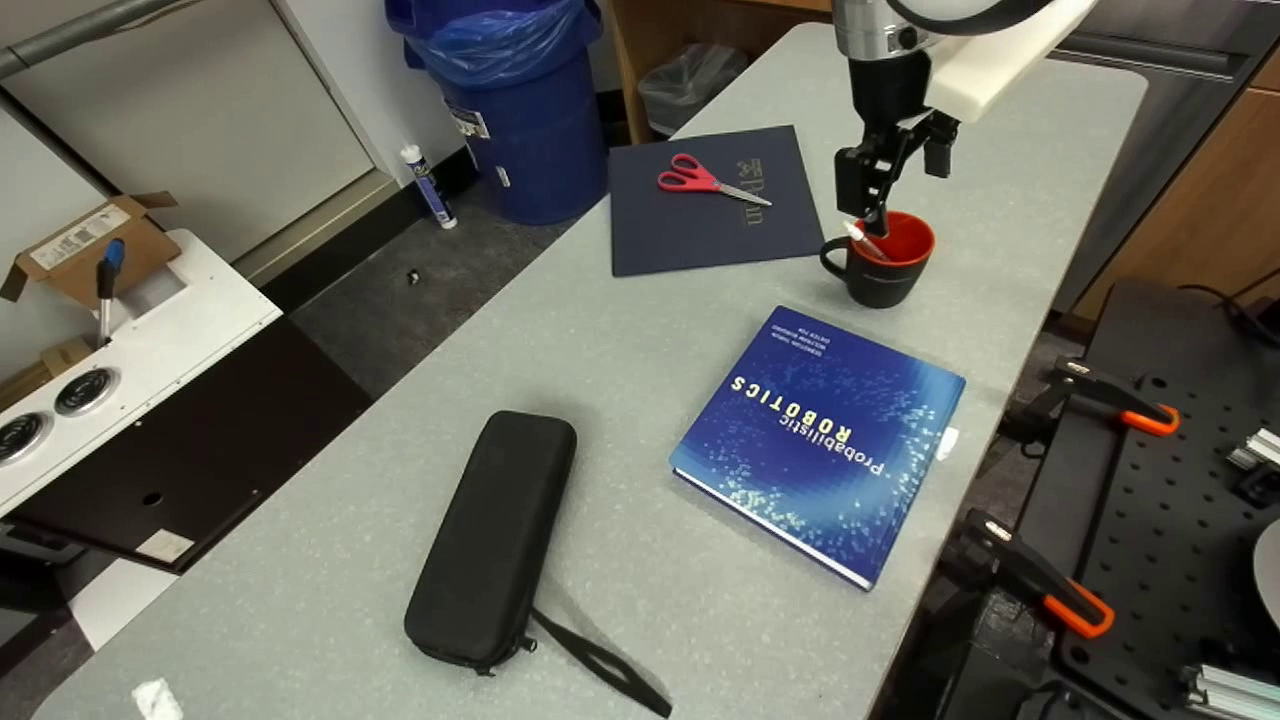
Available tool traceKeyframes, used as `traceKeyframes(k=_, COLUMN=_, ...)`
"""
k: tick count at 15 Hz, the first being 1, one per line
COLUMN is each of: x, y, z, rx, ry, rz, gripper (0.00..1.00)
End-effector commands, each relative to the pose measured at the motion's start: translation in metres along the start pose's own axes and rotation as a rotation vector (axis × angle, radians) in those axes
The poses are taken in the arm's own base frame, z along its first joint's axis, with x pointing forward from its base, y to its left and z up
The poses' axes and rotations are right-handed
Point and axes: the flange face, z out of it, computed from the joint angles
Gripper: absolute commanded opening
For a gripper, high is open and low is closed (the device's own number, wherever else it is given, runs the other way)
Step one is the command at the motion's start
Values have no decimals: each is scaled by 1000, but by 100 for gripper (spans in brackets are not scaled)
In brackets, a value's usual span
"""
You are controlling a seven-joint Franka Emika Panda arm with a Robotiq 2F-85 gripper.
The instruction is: Remove the pen from the mug cup and place it on the table
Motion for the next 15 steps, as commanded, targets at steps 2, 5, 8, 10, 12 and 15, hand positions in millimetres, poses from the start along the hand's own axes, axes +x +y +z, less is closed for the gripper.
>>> traceKeyframes(k=2, x=33, y=1, z=11, rx=13, ry=6, rz=75, gripper=100)
traceKeyframes(k=5, x=49, y=-5, z=21, rx=1, ry=-1, rz=115, gripper=100)
traceKeyframes(k=8, x=63, y=-15, z=31, rx=-11, ry=-7, rz=135, gripper=100)
traceKeyframes(k=10, x=70, y=-20, z=37, rx=-21, ry=-17, rz=142, gripper=100)
traceKeyframes(k=12, x=73, y=-22, z=41, rx=-33, ry=-38, rz=146, gripper=100)
traceKeyframes(k=15, x=75, y=-21, z=45, rx=-42, ry=-50, rz=150, gripper=100)
